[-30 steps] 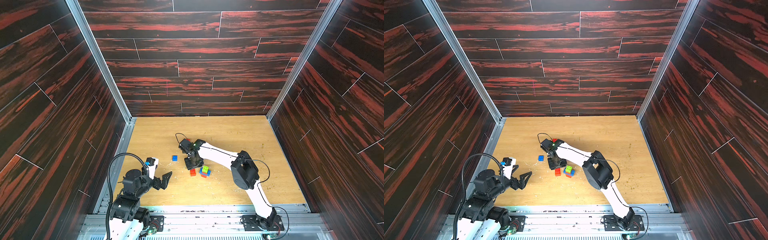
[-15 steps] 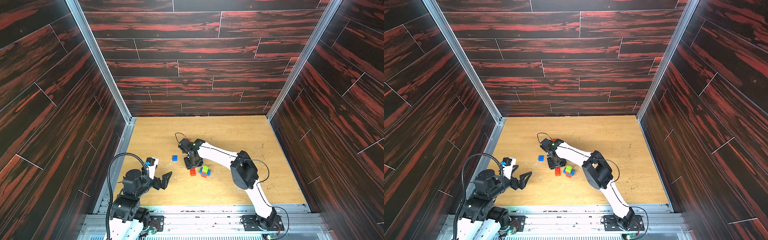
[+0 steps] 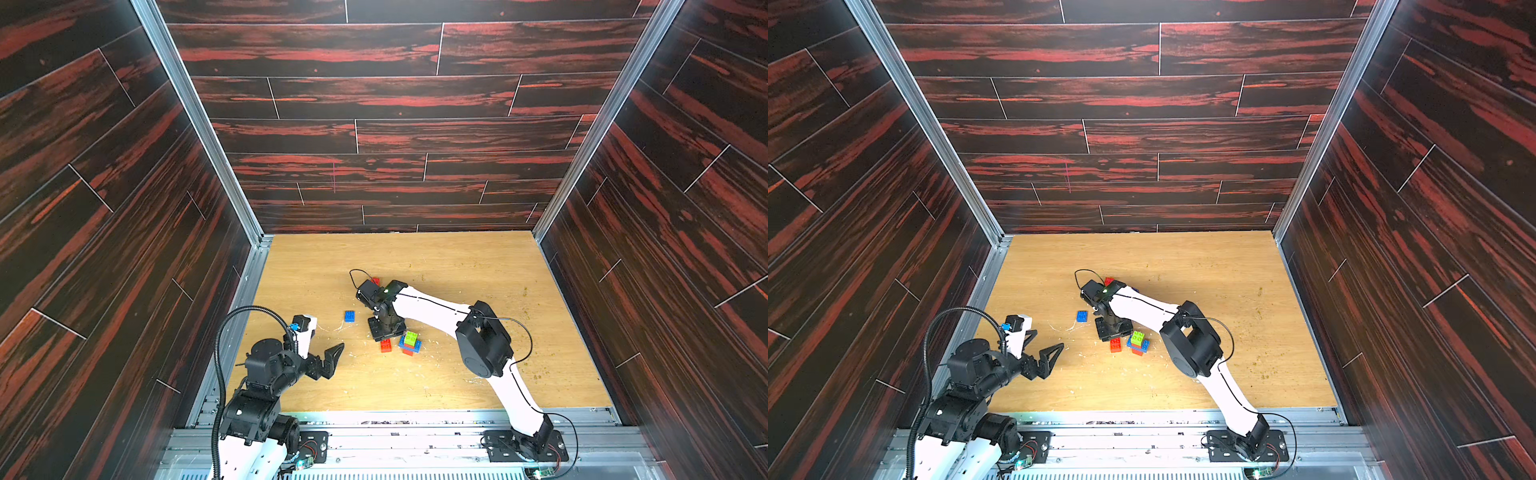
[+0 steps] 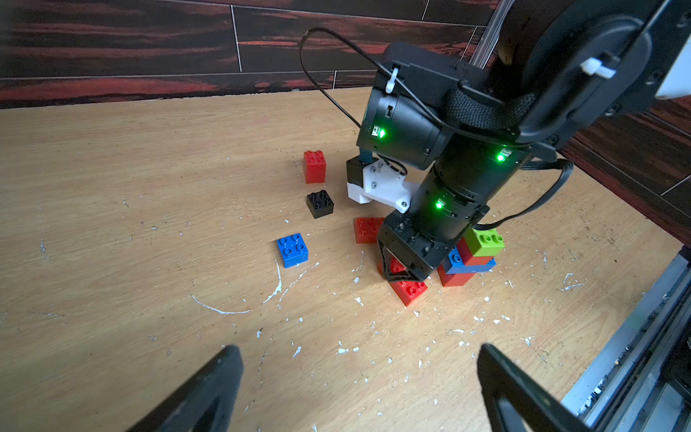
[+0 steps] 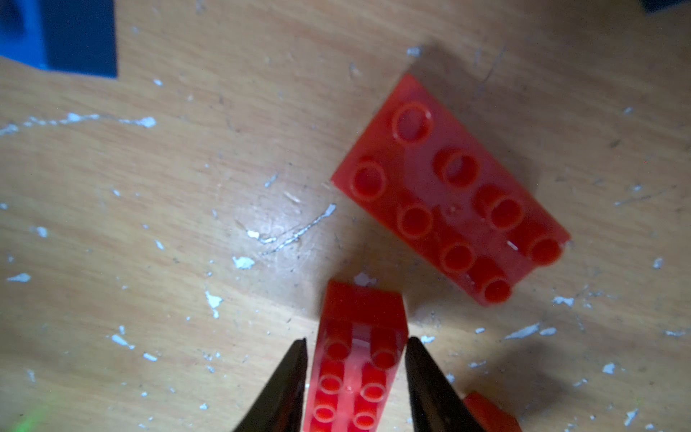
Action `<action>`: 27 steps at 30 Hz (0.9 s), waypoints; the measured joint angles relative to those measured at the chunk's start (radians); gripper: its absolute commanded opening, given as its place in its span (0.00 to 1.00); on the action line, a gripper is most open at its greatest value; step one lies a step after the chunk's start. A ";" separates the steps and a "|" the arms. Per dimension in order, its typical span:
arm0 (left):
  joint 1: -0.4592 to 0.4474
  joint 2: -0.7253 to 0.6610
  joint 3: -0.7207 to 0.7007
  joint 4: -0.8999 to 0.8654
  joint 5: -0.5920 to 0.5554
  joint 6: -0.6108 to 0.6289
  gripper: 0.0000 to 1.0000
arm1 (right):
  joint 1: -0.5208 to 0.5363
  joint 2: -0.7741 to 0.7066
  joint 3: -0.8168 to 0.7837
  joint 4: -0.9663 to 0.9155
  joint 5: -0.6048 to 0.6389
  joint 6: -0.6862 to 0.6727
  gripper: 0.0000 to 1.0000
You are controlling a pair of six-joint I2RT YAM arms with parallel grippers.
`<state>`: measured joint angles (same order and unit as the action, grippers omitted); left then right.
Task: Assemble the letter f with lego
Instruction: Pick up the lego brick from the center of the board.
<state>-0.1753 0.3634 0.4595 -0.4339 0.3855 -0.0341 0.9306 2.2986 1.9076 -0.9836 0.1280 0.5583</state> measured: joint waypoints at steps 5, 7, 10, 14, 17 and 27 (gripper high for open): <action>0.000 0.000 0.000 0.000 0.000 0.000 1.00 | 0.000 0.002 0.005 0.001 -0.013 -0.011 0.38; 0.000 0.000 0.000 0.000 -0.001 0.000 1.00 | 0.000 0.004 0.009 0.000 -0.016 -0.018 0.35; 0.000 0.000 0.000 0.000 -0.001 0.000 1.00 | 0.000 0.004 0.013 -0.002 -0.019 -0.027 0.33; 0.000 0.000 0.000 0.000 -0.003 -0.001 1.00 | 0.000 0.006 0.018 -0.009 -0.021 -0.055 0.26; 0.000 0.000 0.000 0.000 -0.005 -0.003 1.00 | 0.000 0.007 0.035 -0.031 -0.015 -0.090 0.25; 0.000 0.000 0.000 0.000 -0.011 -0.008 1.00 | -0.002 0.001 0.092 -0.083 -0.004 -0.257 0.21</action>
<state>-0.1753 0.3634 0.4595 -0.4335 0.3740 -0.0418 0.9291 2.2997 1.9995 -1.0668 0.1238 0.3012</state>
